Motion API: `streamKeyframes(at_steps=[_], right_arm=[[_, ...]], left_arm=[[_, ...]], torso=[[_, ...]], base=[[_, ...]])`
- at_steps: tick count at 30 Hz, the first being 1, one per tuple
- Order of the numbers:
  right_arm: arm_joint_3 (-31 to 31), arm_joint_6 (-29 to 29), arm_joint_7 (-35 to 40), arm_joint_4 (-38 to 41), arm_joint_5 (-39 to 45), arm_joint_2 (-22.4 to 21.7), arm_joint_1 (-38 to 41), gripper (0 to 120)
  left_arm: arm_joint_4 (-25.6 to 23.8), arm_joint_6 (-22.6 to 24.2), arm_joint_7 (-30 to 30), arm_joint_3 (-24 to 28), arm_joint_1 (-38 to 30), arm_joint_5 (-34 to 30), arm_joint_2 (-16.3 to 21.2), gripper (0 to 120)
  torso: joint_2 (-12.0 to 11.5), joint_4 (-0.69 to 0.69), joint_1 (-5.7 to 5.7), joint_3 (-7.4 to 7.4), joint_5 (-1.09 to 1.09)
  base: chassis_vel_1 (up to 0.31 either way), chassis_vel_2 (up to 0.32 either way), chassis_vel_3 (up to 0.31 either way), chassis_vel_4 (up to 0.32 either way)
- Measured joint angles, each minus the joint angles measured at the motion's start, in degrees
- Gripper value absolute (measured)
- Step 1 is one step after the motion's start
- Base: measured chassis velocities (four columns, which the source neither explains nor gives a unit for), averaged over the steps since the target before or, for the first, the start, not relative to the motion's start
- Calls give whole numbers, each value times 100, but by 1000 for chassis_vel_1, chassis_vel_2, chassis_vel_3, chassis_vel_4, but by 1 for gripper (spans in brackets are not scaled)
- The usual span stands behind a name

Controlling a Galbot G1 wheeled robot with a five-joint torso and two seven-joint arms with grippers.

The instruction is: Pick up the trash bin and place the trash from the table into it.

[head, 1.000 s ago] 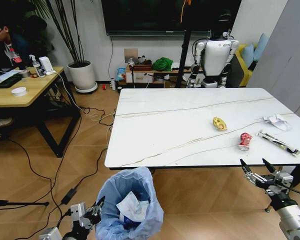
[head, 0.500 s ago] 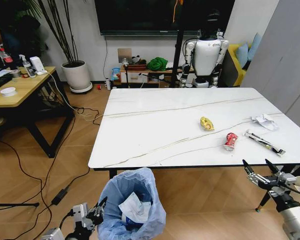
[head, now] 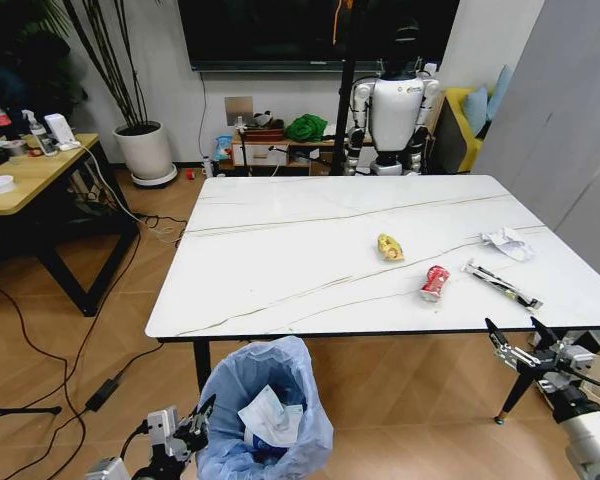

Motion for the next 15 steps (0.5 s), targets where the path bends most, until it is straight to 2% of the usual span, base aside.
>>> streamKeyframes(at_steps=[15], right_arm=[[-191,78,20,4,-18,-154,39,100]], left_arm=[[-18,0,-2,44,-3,9,-25,0]], torso=[[0,-1,0,0,0]], base=[[-102,-101,96,105]])
